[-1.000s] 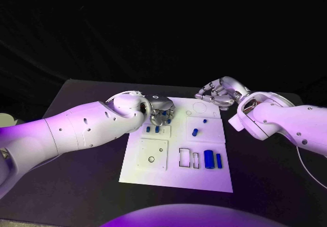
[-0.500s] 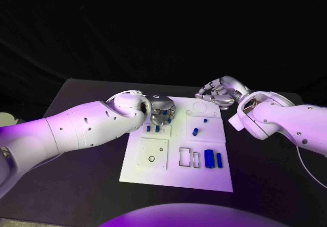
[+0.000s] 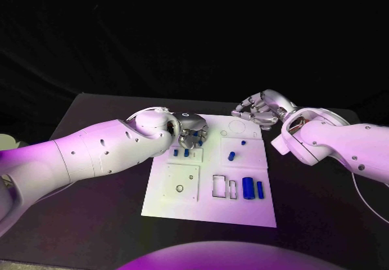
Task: Assemble the parts on the task board
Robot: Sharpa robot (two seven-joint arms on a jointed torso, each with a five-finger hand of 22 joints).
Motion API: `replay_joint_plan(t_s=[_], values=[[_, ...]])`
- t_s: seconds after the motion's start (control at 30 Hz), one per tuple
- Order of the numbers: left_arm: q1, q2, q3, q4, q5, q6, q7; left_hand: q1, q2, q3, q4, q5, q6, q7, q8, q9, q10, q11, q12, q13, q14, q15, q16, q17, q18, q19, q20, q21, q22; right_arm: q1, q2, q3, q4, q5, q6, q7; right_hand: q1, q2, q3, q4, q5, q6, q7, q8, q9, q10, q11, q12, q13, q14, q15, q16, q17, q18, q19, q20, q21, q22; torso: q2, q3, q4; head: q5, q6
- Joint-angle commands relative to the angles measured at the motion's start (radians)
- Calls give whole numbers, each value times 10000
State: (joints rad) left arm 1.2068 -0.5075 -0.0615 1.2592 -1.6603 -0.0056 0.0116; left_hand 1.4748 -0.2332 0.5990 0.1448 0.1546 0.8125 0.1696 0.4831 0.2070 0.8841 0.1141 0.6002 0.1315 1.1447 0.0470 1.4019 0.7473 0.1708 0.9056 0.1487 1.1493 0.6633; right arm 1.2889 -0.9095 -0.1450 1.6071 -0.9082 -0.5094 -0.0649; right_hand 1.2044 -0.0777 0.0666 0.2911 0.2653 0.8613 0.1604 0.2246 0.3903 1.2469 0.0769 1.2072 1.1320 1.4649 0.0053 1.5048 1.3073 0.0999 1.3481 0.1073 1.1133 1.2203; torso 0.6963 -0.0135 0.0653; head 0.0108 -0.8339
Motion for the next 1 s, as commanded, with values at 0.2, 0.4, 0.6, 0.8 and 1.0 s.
replay_joint_plan(t_s=[0.2,0.4,0.6,0.8,1.0], values=[[-2,54,-8,-79,85,31,83,-87,125,86,-118,-42,271,-54,-93,48,336,-82,-177,-63,375,-58,202,317,41,416,-29,364,502,-4,5,3,6,-236,68,29,-4,102,-49,14,-20,-59,-11,40,10,-37,-13,-16,9,663,-38,-54,1037,59,-64,-15,-46,10,0,-6,11,-29,-11],[-2,56,-10,-107,109,-160,132,-87,261,156,-256,-46,587,-124,-100,127,695,-183,-299,-90,777,-148,360,784,-52,822,-92,696,1029,-4,3,3,10,-228,67,29,-4,102,-49,14,-20,-59,-11,40,10,-37,-13,-16,9,663,-38,-54,1037,59,-64,-15,-46,10,-11,-7,20,-32,-15],[-3,42,-10,-118,201,-410,202,-131,307,177,-338,-47,768,-165,-134,187,895,-233,-445,-115,1012,-201,437,1030,-100,1031,-140,866,1289,-4,12,3,2,-225,66,33,-5,116,-55,15,-21,-51,-14,47,12,-5,-16,12,38,662,-40,-58,1032,60,-64,-17,-53,7,-14,-10,17,-33,-8],[-16,-30,-10,-21,393,-826,346,-206,294,247,-414,-32,808,-133,-303,219,985,-194,-816,-222,1068,-189,401,911,-126,1131,-147,952,1401,-4,16,3,-7,-223,56,37,-7,134,-55,17,-20,-46,-16,52,13,-1,-17,9,32,662,-42,-60,1030,59,-62,-18,-53,9,-2,-19,5,-52,-19],[-34,-199,6,142,607,-1133,506,-342,258,233,-412,-54,844,-87,-426,245,1086,-154,-1058,-283,1168,-158,393,930,-138,1210,-138,1003,1463,-5,10,3,-22,-222,42,33,-7,134,-55,17,-20,-46,-16,52,13,-1,-17,9,32,662,-42,-60,1030,59,-62,-18,-53,9,-21,-14,15,-71,-5]])
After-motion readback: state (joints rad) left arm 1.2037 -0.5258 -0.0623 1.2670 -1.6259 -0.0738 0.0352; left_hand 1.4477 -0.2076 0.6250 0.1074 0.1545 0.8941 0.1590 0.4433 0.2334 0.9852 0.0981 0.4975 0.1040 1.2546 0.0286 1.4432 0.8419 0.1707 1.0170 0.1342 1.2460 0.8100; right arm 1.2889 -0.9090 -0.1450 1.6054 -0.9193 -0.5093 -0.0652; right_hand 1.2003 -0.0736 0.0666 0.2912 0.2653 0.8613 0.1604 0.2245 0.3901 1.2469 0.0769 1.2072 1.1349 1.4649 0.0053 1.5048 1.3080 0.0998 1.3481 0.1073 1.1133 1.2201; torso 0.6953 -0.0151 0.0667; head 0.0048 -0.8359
